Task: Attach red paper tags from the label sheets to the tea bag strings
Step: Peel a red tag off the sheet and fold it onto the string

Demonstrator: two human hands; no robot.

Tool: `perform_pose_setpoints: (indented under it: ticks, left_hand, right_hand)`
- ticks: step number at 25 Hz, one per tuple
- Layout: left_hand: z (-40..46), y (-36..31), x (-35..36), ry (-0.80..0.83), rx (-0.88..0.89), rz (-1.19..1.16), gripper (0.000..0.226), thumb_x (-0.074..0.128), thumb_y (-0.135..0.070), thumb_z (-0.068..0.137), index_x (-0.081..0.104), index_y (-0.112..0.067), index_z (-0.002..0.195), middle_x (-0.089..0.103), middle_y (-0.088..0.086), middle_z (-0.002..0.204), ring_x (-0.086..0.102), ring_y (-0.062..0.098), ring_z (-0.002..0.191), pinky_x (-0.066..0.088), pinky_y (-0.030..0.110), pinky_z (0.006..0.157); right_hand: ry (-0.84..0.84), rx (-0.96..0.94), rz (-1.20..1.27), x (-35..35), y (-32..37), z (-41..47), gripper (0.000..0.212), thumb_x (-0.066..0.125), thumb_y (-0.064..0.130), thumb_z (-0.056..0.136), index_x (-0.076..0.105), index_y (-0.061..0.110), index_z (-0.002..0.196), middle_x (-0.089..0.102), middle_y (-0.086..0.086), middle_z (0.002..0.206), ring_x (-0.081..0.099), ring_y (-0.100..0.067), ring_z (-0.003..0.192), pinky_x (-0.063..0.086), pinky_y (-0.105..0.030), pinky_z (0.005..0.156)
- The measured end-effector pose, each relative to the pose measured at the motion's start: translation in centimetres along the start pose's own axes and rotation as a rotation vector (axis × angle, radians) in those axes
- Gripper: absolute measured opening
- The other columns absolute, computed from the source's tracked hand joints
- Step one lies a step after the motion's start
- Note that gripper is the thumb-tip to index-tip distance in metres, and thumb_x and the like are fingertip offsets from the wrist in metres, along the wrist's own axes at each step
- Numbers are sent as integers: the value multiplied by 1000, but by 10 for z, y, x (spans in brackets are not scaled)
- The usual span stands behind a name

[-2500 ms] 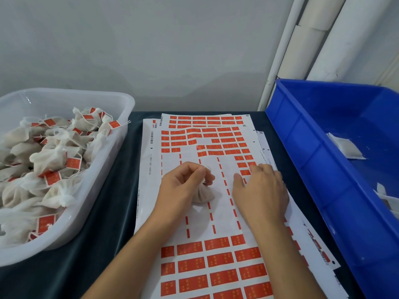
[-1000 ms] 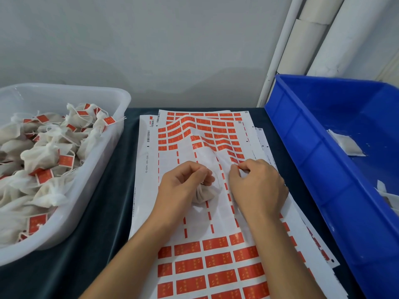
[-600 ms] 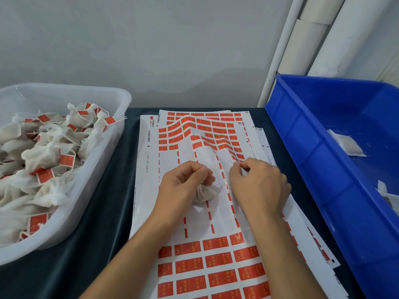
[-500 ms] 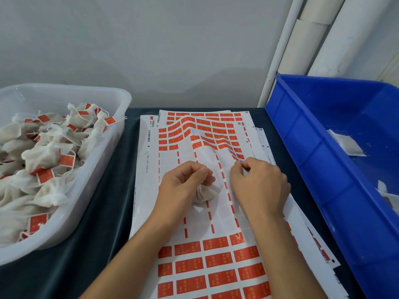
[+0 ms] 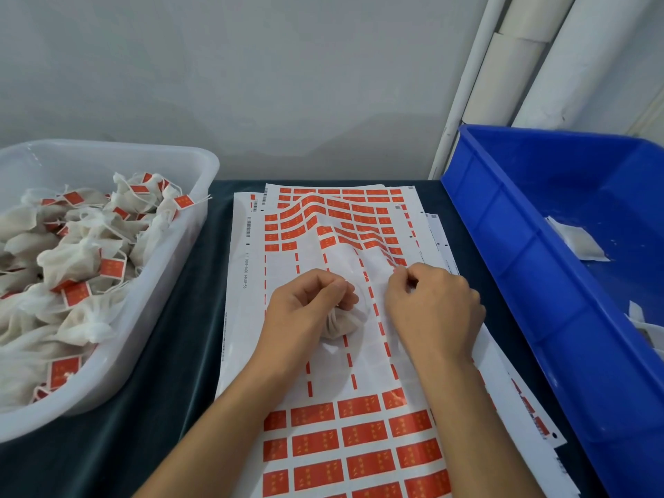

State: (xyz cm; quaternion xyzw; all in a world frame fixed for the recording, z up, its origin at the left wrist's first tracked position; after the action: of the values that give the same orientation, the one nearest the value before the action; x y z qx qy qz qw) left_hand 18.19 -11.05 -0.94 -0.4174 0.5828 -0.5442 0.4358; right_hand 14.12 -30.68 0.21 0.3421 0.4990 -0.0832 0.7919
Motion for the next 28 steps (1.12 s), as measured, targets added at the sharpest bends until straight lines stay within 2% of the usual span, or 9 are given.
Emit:
perform_pose_setpoints:
  ticks: [3, 6, 11, 16, 18, 20, 22, 25, 28]
  left_hand:
    - [0, 0, 0, -2, -4, 7, 22, 60, -29, 104, 77, -24, 92, 78, -10, 91, 72, 7, 91, 51, 6, 71]
    - [0, 1, -1, 0, -7, 13, 21, 60, -30, 104, 77, -24, 92, 77, -11, 91, 72, 6, 91, 51, 6, 70]
    - [0, 0, -1, 11, -5, 3, 22, 59, -28, 104, 76, -22, 92, 77, -10, 91, 71, 6, 90, 51, 7, 69]
    - [0, -2, -3, 5, 0, -22, 20, 61, -30, 103, 75, -21, 94, 77, -9, 90, 72, 6, 89, 51, 7, 67]
    - [0, -3, -4, -5, 2, -38, 20, 61, -31, 103, 75, -21, 94, 78, -8, 90, 73, 8, 90, 54, 12, 70]
    - [0, -3, -5, -18, -1, -60, 18, 62, -31, 103, 75, -22, 94, 78, -7, 91, 74, 10, 91, 55, 18, 79]
    - [1, -3, -7, -38, -1, -72, 17, 62, -31, 103, 74, -24, 94, 78, -6, 92, 74, 11, 92, 55, 25, 83]
    - [2, -2, -9, -70, -2, -81, 16, 61, -30, 103, 73, -25, 94, 78, -5, 90, 75, 14, 90, 59, 30, 85]
    - [3, -2, -12, -88, 7, -87, 18, 60, -30, 104, 73, -24, 92, 77, -2, 86, 74, 17, 84, 58, 18, 73]
  right_hand:
    - [-38, -20, -19, -3, 3, 0, 35, 55, 54, 99, 70, 27, 116, 74, 6, 112, 64, -13, 81, 50, -32, 78]
    - [-60, -19, -26, -6, -1, 4, 31, 57, 48, 101, 71, 23, 114, 72, 3, 109, 65, -16, 89, 55, -36, 80]
    - [-105, 73, 187, -11, -24, 16, 21, 53, 39, 105, 62, 21, 99, 69, 1, 98, 66, -15, 79, 60, -36, 73]
    - [-327, 119, 418, -32, -36, 17, 21, 48, 36, 107, 56, 22, 94, 63, 7, 82, 62, -10, 72, 52, -29, 64]
    - [-383, 147, 542, -39, -41, 15, 20, 47, 38, 107, 56, 25, 95, 63, 10, 75, 63, -8, 66, 51, -25, 61]
    - [-352, 165, 669, -37, -42, 16, 18, 47, 40, 108, 57, 29, 97, 69, 8, 73, 69, -7, 66, 55, -23, 60]
    - [-249, 157, 790, -30, -35, 17, 16, 50, 40, 107, 60, 33, 97, 73, 17, 81, 73, -4, 71, 59, -20, 58]
    - [-78, 142, 927, -17, -17, 14, 11, 59, 39, 103, 67, 34, 97, 75, 24, 89, 75, -2, 78, 58, -16, 57]
    - [24, 118, 1022, -9, -3, 6, 10, 66, 36, 100, 73, 31, 96, 77, 18, 89, 77, -6, 81, 57, -16, 57]
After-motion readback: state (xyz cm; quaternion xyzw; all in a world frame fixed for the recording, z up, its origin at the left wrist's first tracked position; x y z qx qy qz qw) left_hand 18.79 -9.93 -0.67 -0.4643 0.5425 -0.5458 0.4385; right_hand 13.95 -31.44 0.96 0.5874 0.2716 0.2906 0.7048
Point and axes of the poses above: each hand's wrist, its own z-axis towards the middle knuckle, its own x-axis out of the palm, y = z × x, the point moved 8 cm from there along z, towards the middle knuckle
